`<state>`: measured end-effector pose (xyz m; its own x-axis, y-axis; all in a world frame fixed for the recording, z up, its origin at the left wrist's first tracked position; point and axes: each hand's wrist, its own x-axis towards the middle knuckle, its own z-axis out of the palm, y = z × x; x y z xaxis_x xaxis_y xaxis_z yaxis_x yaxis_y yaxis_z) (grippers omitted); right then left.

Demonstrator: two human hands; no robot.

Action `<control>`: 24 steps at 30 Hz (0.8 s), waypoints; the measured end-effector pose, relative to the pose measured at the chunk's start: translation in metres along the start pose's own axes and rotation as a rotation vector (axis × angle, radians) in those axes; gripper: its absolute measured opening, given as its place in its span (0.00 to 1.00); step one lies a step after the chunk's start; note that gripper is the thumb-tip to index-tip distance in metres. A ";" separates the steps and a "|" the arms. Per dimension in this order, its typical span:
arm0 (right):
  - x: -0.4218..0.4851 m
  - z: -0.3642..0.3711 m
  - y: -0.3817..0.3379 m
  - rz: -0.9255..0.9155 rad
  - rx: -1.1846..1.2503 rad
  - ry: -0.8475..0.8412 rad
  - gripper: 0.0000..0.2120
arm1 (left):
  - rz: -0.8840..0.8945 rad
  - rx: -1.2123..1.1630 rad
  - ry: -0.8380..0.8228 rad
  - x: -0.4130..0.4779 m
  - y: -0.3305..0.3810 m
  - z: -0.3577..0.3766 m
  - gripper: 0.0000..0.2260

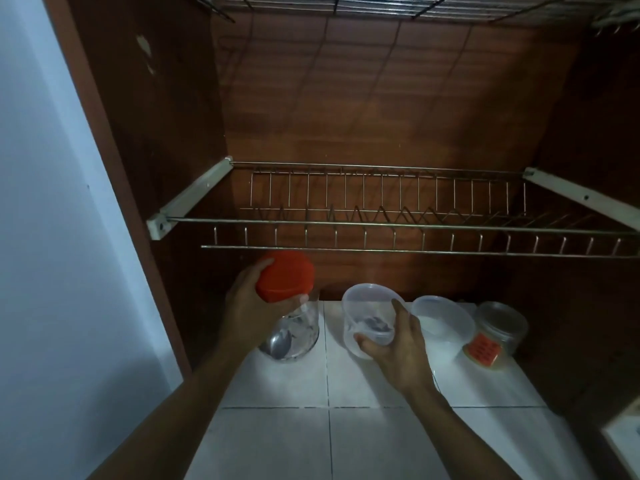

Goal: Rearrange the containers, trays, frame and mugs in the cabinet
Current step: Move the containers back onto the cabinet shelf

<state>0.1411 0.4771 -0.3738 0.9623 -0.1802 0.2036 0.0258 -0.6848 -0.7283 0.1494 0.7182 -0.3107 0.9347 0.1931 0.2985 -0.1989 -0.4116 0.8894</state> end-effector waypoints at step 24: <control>-0.065 -0.065 -0.017 -0.093 0.069 0.027 0.46 | 0.131 0.147 0.021 -0.076 0.039 -0.027 0.39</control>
<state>0.0609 0.4542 -0.3320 0.9472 -0.1377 0.2896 0.1343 -0.6498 -0.7482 0.0630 0.7117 -0.2893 0.8968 0.1472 0.4172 -0.2722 -0.5599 0.7826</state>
